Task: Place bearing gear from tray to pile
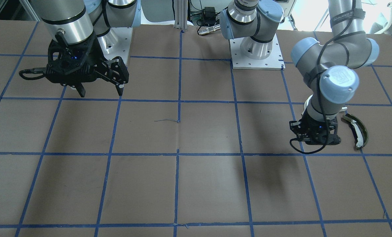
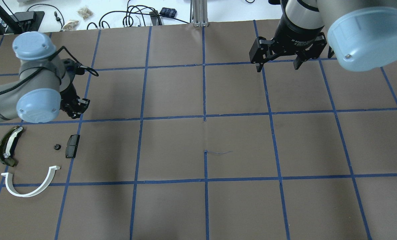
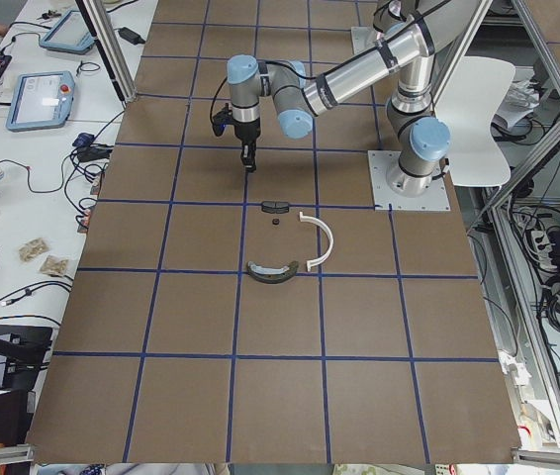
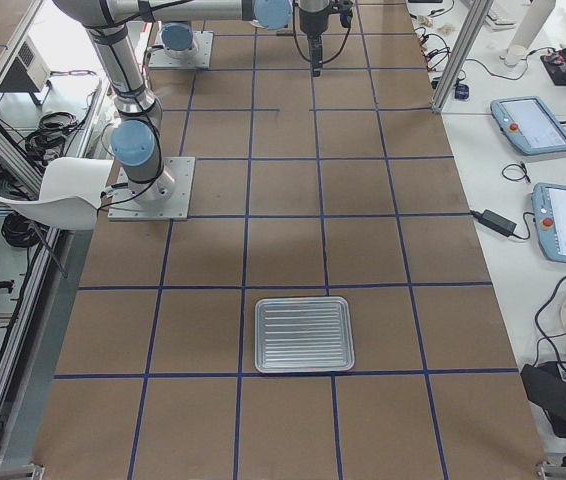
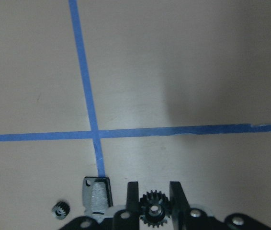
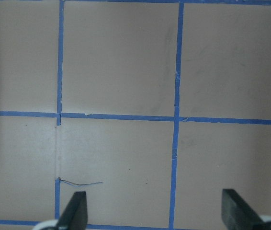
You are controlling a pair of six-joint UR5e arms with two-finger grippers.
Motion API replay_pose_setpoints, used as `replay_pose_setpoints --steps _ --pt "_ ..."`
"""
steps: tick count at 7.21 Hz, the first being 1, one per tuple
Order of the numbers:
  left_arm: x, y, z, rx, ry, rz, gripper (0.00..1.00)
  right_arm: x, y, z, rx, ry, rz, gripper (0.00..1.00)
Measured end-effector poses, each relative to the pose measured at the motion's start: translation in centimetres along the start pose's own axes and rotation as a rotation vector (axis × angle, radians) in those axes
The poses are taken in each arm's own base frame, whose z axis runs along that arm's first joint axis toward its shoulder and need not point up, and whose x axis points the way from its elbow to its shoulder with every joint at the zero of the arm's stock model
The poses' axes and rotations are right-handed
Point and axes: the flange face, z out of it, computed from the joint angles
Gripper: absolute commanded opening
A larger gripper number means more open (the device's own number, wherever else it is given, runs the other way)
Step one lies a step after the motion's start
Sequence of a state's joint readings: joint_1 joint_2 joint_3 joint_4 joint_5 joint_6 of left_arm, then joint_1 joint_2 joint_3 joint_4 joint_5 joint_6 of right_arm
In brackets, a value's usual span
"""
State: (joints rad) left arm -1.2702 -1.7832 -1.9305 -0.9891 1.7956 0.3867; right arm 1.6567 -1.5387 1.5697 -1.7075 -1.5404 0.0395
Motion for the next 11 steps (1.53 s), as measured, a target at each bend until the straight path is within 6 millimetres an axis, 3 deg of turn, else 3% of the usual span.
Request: replay_pose_setpoints --steps 2,3,4,7,11 --pt "-9.1 3.4 3.9 -0.044 0.078 -0.006 0.00 0.0 0.0 0.0 0.001 0.000 -0.001 1.00" --pt "-12.6 5.1 6.0 -0.061 0.119 -0.012 0.00 0.0 0.0 0.0 0.001 0.000 -0.001 1.00" --pt "-14.6 6.3 7.8 -0.076 0.155 -0.025 0.00 0.0 0.0 0.0 0.001 0.000 0.000 1.00" --pt "-15.0 6.7 11.6 -0.101 0.242 -0.044 0.00 0.0 0.0 0.2 -0.002 0.000 0.000 1.00" --pt "-13.8 4.2 12.3 -0.069 0.292 -0.038 0.03 0.0 0.0 0.1 -0.002 0.001 -0.001 1.00"
